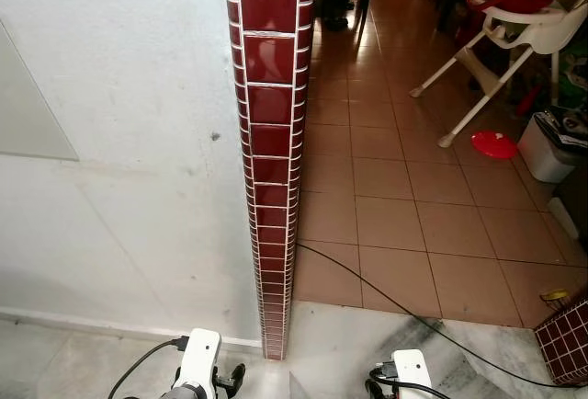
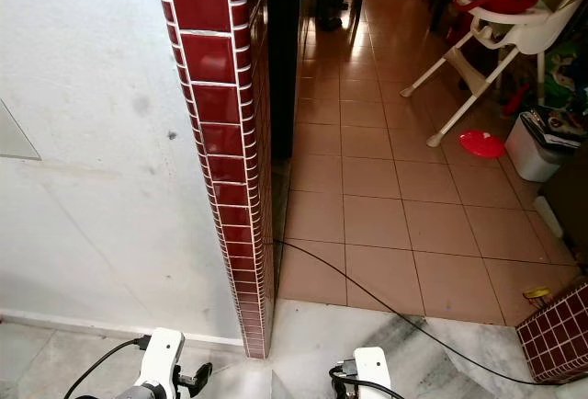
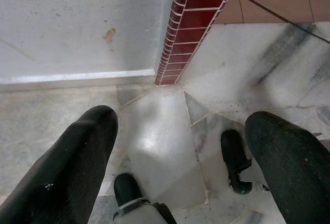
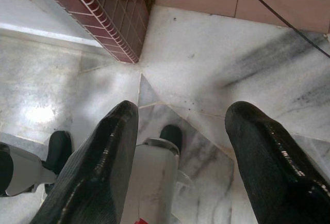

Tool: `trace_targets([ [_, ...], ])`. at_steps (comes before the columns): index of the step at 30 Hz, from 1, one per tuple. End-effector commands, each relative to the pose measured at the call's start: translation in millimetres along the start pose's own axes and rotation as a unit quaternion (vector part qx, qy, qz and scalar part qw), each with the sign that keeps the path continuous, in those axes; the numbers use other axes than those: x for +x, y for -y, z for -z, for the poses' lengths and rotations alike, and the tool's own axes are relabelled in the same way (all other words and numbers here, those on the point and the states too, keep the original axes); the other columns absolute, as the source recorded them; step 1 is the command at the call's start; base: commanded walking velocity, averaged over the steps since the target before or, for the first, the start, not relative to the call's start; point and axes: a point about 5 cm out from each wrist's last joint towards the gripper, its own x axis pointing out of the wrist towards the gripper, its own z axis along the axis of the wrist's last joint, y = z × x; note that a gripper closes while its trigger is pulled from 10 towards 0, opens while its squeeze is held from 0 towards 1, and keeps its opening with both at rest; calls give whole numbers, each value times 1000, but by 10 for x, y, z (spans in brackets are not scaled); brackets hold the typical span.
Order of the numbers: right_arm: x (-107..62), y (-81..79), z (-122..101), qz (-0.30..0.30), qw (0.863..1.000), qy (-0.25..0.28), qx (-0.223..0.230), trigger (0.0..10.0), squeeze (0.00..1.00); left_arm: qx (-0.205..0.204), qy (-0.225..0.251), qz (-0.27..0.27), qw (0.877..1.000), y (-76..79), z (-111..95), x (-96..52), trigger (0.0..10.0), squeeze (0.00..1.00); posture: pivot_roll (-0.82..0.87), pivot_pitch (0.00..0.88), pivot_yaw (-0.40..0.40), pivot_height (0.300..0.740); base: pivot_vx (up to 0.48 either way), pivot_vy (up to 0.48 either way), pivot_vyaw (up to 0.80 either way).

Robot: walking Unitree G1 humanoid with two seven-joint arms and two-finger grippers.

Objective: Hang keys on a hook

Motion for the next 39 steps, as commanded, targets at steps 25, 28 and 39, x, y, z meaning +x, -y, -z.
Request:
trace_targets([
  [25,-14,12,46,-1,999,-15,-30,10000,0,9,-7,2,1000,-1,33,-10,10000,0,-1,0,-38,740,0,0,212],
  [28,-15,11,49,-1,999,-16,-32,10000,0,9,-7,2,1000,-1,30,-9,10000,0,-2,0,-37,740,0,0,615],
  [39,-5,-4,30,-4,999,-13,-30,10000,0,-19,-8,7,1000,2,22,-2,10000,0,-3,0,-37,740,0,43,735],
])
